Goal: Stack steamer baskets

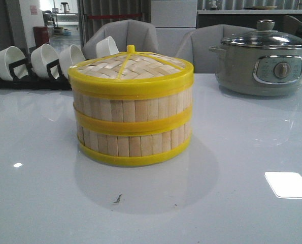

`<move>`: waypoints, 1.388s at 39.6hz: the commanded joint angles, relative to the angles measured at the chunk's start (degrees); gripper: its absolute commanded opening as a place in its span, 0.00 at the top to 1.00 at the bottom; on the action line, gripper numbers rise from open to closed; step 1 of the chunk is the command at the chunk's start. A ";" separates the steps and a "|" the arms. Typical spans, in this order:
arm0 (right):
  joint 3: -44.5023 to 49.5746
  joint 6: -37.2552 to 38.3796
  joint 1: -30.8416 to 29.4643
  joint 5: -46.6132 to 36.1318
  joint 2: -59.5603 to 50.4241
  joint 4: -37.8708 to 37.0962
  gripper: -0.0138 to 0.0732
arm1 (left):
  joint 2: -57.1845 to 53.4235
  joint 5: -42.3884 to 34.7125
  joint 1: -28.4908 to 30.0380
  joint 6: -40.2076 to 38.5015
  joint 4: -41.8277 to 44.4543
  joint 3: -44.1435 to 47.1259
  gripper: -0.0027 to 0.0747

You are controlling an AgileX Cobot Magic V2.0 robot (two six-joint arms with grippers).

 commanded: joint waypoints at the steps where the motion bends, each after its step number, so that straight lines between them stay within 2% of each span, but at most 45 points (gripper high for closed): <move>1: -0.90 -0.31 -0.01 -5.51 -1.22 -0.78 0.79 | -0.71 -4.63 0.08 -0.72 -0.03 -0.05 0.85; 15: -0.90 -0.31 -0.01 -6.56 -1.22 -0.69 0.79 | -0.71 -4.63 0.08 -0.72 -0.03 -0.05 0.85; 24: -0.85 -2.91 -0.01 -6.44 -1.22 3.98 0.79 | -0.71 -4.63 0.08 -0.72 -0.03 -0.05 0.85; 55: -0.85 -3.23 -0.01 -5.52 -1.22 3.98 0.79 | -0.71 -4.63 0.08 -0.72 -0.03 -0.05 0.85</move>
